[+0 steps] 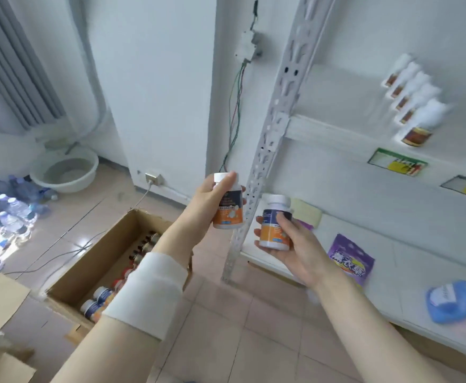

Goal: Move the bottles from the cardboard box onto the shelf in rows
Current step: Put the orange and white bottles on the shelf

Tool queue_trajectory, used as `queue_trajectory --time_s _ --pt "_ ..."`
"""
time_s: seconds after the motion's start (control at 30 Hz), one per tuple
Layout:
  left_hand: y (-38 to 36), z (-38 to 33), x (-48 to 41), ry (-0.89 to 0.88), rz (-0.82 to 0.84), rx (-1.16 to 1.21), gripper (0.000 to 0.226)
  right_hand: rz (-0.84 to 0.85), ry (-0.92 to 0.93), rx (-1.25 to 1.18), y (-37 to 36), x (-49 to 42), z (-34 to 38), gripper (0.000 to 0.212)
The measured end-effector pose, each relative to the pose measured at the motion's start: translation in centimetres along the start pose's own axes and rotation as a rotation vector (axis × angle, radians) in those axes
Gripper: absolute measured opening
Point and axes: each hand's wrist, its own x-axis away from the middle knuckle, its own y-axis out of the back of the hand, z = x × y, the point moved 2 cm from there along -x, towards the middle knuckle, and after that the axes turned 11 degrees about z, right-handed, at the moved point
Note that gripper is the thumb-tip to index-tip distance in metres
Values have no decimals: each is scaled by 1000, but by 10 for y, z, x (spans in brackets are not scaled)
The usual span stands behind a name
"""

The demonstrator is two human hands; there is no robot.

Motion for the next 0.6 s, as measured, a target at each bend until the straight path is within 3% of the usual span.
queue_trajectory --time_s 0.17,0.5,0.6 --pt "-131 -25 -19 -75 167 -83 24 -47 175 96 63 90 72 75" --pt "-343 -81 -72 -243 391 -260 18 -182 476 147 183 211 209 90" --pt "-378 -99 -99 -268 392 -304 42 -214 528 173 202 218 245 79"
